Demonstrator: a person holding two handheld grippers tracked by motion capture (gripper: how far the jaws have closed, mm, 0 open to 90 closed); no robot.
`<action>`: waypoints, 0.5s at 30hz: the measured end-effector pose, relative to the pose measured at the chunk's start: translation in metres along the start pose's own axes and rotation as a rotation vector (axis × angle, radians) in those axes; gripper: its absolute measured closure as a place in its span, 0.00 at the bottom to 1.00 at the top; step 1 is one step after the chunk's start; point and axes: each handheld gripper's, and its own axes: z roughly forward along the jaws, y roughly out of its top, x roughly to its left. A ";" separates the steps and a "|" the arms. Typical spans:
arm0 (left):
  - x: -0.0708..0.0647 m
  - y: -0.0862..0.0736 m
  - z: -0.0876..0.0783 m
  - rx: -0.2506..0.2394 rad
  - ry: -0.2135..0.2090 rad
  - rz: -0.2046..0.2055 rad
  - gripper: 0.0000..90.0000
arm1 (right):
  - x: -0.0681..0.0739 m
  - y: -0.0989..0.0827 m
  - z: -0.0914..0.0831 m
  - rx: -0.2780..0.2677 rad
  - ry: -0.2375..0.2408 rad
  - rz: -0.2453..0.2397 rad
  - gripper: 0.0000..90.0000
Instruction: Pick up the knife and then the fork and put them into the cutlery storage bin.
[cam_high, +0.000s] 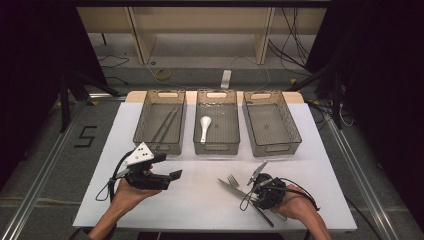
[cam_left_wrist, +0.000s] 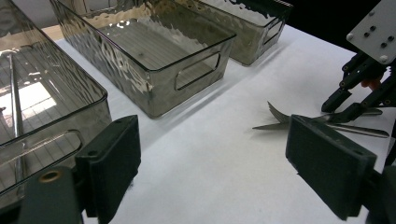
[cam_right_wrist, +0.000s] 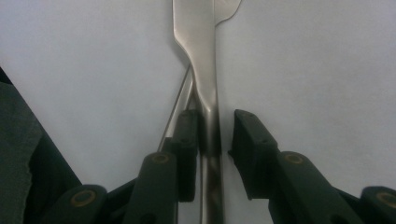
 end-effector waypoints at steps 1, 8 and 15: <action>0.000 0.000 0.000 0.001 0.000 0.000 0.20 | 0.001 0.000 0.000 0.001 0.000 0.004 0.81; 0.000 0.000 0.001 0.004 0.001 -0.001 0.20 | -0.001 0.004 0.000 0.029 0.015 0.008 0.86; 0.000 -0.001 0.001 0.004 0.002 -0.003 0.21 | -0.003 0.006 0.001 0.041 0.017 -0.014 0.87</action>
